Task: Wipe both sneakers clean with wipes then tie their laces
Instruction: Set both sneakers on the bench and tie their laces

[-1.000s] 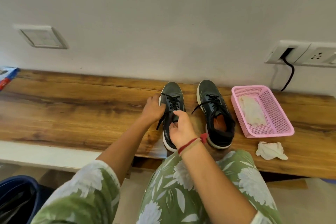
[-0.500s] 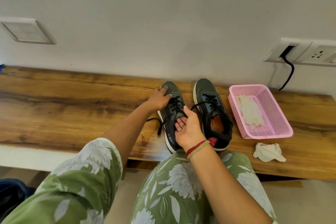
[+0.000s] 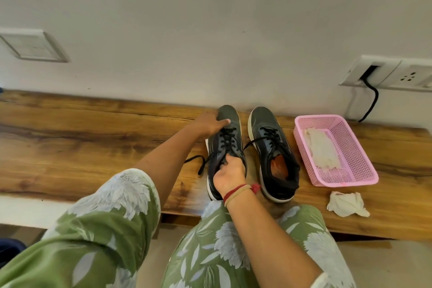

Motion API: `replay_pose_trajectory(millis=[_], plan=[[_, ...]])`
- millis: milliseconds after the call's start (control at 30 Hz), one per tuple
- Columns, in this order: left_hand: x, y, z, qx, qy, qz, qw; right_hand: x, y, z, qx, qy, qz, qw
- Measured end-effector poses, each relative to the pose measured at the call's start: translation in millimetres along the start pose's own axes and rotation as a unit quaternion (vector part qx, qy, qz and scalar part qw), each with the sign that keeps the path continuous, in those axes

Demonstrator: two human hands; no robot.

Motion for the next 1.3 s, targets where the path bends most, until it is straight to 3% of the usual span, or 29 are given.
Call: replay_pose_trajectory(millis=[100,200,300,533,800,967,1300], plan=[[-10.2,8.2,6.0,0.006,-0.030,-0.068,0.997,-12.7,-5.2,2.0,0.009,0.002,0.042,0.999],[-14.0,17.3,7.6,-0.037,-0.045,-0.147,0.987,-13.9,-5.1,8.3,0.056,0.020,0.022,0.998],[-6.1,22.5,2.5,-0.061,-0.080,-0.117,0.988,-8.9,-5.7,7.7,0.057,0.038,-0.003,0.998],[-16.3,18.2,1.6,-0.060,-0.060,-0.096,0.992,-6.0,-7.8,5.9,0.030,0.038,-0.038,0.998],[-12.8,5.6,0.8,0.038,-0.099,0.009,0.994,-4.7,8.7,4.9,0.087,0.018,-0.024,0.996],[-20.2,8.7,-0.1,0.047,-0.087,-0.019,0.995,-9.9,2.2,9.0,0.075,0.037,-0.053,0.995],[2.9,9.8,5.2,0.084,-0.106,0.120,0.984,-18.1,-2.3,9.4,0.074,0.041,0.005,0.996]])
Point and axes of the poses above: each hand's wrist, its own z-axis away from the middle knuckle, its own y-axis out of the palm, x = y × z, the point moved 7 cm from there along -z, towards the middle knuckle, and after that the axes turned 2 degrees about z, right-handed, at the moved point
